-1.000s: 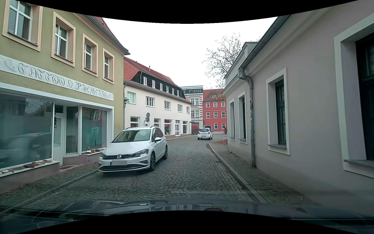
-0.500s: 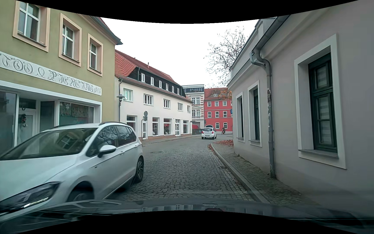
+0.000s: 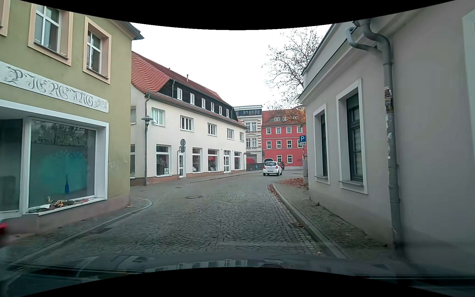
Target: Follow the waypoints while adhering to traffic rules and regulations
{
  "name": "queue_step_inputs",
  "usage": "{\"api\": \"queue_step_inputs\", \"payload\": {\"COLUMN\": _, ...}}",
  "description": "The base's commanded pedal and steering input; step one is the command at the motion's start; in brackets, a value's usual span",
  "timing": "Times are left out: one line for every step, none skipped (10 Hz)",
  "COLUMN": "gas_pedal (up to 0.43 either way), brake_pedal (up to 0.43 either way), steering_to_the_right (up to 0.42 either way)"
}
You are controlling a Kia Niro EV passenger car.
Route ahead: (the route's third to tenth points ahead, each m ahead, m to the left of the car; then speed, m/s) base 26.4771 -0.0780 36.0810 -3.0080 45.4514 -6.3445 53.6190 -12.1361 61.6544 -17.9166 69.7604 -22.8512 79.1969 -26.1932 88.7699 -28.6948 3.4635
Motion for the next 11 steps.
{"api": "queue_step_inputs", "payload": {"gas_pedal": 0.130, "brake_pedal": 0.000, "steering_to_the_right": -0.045}}
{"api": "queue_step_inputs", "payload": {"gas_pedal": 0.138, "brake_pedal": 0.000, "steering_to_the_right": -0.045}}
{"api": "queue_step_inputs", "payload": {"gas_pedal": 0.138, "brake_pedal": 0.000, "steering_to_the_right": -0.045}}
{"api": "queue_step_inputs", "payload": {"gas_pedal": 0.138, "brake_pedal": 0.000, "steering_to_the_right": -0.045}}
{"api": "queue_step_inputs", "payload": {"gas_pedal": 0.138, "brake_pedal": 0.000, "steering_to_the_right": -0.045}}
{"api": "queue_step_inputs", "payload": {"gas_pedal": 0.138, "brake_pedal": 0.000, "steering_to_the_right": -0.045}}
{"api": "queue_step_inputs", "payload": {"gas_pedal": 0.138, "brake_pedal": 0.000, "steering_to_the_right": -0.045}}
{"api": "queue_step_inputs", "payload": {"gas_pedal": 0.138, "brake_pedal": 0.000, "steering_to_the_right": -0.044}}
{"api": "queue_step_inputs", "payload": {"gas_pedal": 0.138, "brake_pedal": 0.000, "steering_to_the_right": -0.040}}
{"api": "queue_step_inputs", "payload": {"gas_pedal": 0.138, "brake_pedal": 0.000, "steering_to_the_right": -0.035}}
{"api": "queue_step_inputs", "payload": {"gas_pedal": 0.138, "brake_pedal": 0.000, "steering_to_the_right": -0.030}}
